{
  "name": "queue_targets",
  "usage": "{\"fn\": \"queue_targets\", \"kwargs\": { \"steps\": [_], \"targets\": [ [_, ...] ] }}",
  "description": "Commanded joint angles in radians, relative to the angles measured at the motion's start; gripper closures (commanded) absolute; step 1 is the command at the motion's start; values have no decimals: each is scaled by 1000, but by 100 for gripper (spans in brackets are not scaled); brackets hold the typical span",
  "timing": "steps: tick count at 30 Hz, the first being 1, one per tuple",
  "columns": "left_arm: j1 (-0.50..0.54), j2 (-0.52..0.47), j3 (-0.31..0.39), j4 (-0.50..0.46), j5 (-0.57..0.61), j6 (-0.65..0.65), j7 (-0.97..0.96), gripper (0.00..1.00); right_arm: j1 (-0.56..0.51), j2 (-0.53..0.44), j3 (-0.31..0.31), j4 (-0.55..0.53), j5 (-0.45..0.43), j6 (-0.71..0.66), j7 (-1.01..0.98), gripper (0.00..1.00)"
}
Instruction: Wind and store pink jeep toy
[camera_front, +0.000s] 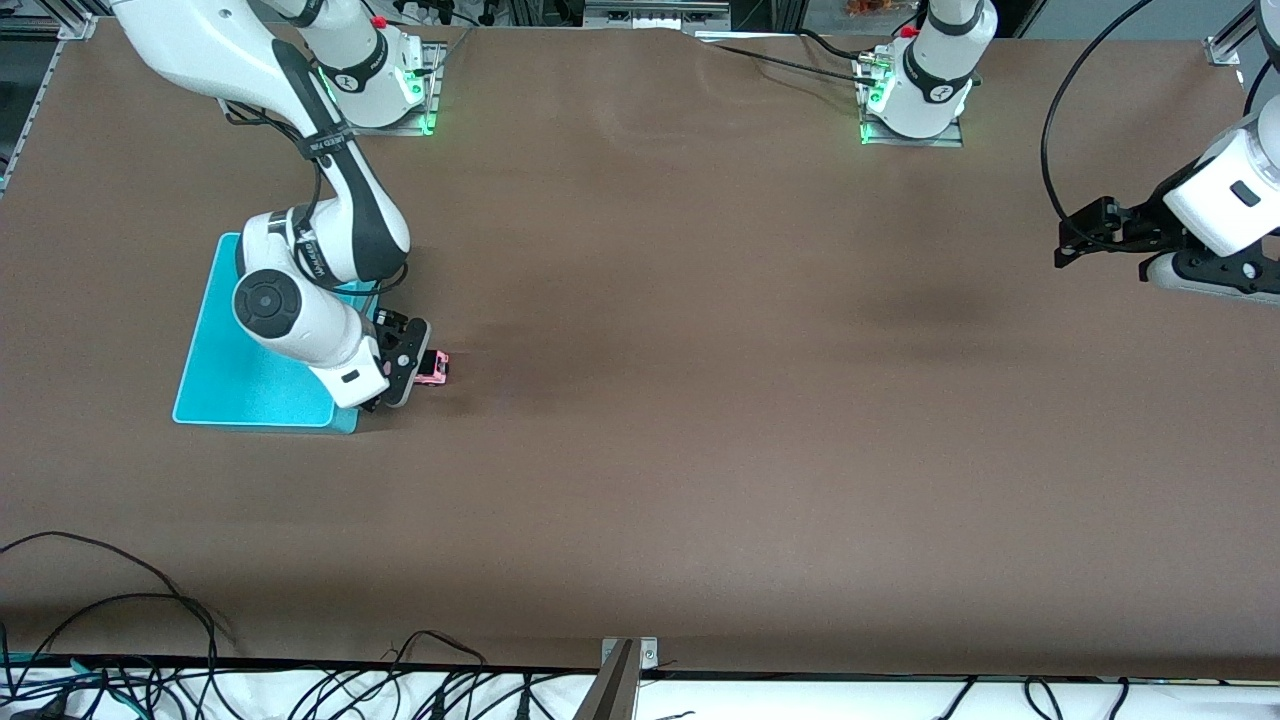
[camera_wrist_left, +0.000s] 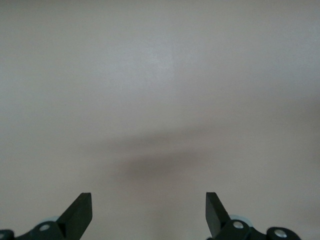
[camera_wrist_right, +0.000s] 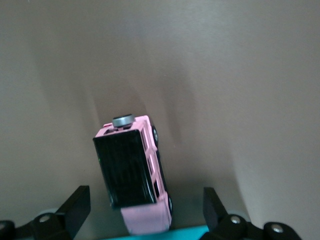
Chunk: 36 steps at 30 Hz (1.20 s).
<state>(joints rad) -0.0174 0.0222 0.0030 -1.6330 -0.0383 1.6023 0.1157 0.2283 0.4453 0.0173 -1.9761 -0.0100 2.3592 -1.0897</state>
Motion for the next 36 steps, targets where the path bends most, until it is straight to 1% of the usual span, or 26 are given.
{"fn": "queue_targets", "kwargs": {
  "steps": [1,4,5,8,9,10,11,13,15,20,22,26,32,36],
  "targets": [
    [5,12,3,27,-12,-24,-8,0,-3,-31,10,-125,-4,146,-64,0],
    [1,16,0,30,4,-24,-10,0,-3,-30,13,-130,-4,158,-67,0],
    [1,15,0,35,11,-24,-10,0,-3,-30,13,-130,-5,158,-68,7],
    [-6,21,-1,51,14,-24,-11,0,-3,-30,21,-130,-5,158,-73,51],
    [-3,24,-2,51,14,-24,-11,0,-3,-30,21,-130,-5,158,-73,59],
    [-1,24,-2,51,14,-24,-10,0,-3,-30,21,-130,-5,158,-75,63],
    [1,25,0,51,14,-24,-10,0,-3,-30,21,-130,-5,157,-75,68],
    [2,25,0,51,14,-24,-10,0,-1,-30,21,-130,-5,153,-75,74],
    [2,25,0,51,14,-24,-10,0,-1,-31,21,-129,-5,152,-75,78],
    [4,25,0,51,12,-27,-11,0,-1,-46,24,-112,-5,147,-73,79],
    [4,25,2,51,12,-28,-11,0,-1,-63,27,-101,-5,121,-70,79],
    [4,25,0,51,12,-28,-11,0,-1,-96,43,-43,-4,19,-61,79],
    [2,25,0,51,12,-30,-11,0,-4,-155,35,55,-4,-170,-64,78],
    [2,25,0,51,12,-30,-11,0,-17,-204,27,101,-4,-285,-67,78]
  ]
}}
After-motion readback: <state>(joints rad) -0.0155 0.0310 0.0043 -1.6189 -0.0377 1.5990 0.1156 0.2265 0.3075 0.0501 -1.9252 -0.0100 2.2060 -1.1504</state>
